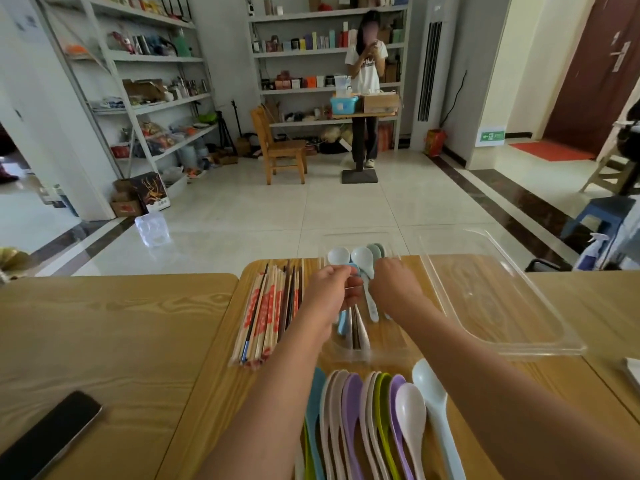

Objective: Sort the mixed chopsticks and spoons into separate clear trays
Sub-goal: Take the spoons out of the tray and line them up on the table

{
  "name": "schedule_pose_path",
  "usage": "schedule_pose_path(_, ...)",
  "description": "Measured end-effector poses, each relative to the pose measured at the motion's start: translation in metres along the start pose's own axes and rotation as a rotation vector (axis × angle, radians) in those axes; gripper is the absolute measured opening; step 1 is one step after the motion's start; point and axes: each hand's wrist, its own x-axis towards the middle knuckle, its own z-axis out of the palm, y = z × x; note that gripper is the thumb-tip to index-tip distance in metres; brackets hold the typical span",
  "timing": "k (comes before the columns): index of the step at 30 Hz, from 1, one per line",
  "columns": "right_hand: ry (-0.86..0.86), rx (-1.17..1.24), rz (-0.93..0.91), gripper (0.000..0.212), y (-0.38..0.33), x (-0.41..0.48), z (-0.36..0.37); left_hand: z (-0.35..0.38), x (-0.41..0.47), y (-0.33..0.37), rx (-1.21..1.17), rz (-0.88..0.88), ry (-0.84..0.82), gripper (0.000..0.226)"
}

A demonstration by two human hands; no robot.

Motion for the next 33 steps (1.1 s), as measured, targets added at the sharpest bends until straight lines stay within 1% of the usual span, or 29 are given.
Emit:
schedule_pose_path(3,-0.035,-0.088,-0.016,0.012,0.001,0.015,0.012,-0.002,0.016,-0.004,-0.001,-0.009,0.005,0.019)
schedule_pose_path(6,-0.034,-0.110,-0.011,0.012,0.001,0.025,0.021,-0.003,0.026,-0.009,0.003,-0.018,-0.005,0.019)
schedule_pose_path(11,-0.026,-0.060,0.030,0.010,0.001,0.035,0.021,-0.004,0.030,-0.012,-0.001,-0.028,-0.029,0.019)
schedule_pose_path(14,-0.038,-0.033,0.033,0.005,0.000,0.034,0.014,-0.005,0.026,-0.011,-0.004,-0.029,-0.030,0.020)
schedule_pose_path(19,0.003,0.056,0.033,0.009,0.003,0.015,-0.008,-0.002,-0.001,-0.002,-0.024,-0.022,-0.031,0.022)
schedule_pose_path(23,0.030,0.164,0.081,0.019,0.007,-0.023,-0.037,0.004,-0.035,0.002,-0.052,-0.015,-0.037,0.022)
schedule_pose_path(26,0.038,0.282,0.114,0.015,0.015,-0.074,-0.059,0.007,-0.072,-0.001,-0.142,0.002,-0.060,0.024)
schedule_pose_path(30,0.015,0.391,0.208,0.020,0.040,-0.149,-0.066,0.010,-0.125,-0.029,-0.297,-0.033,-0.087,0.020)
schedule_pose_path(33,-0.014,0.442,0.274,0.018,0.059,-0.199,-0.054,0.013,-0.156,-0.058,-0.341,-0.078,-0.093,0.019)
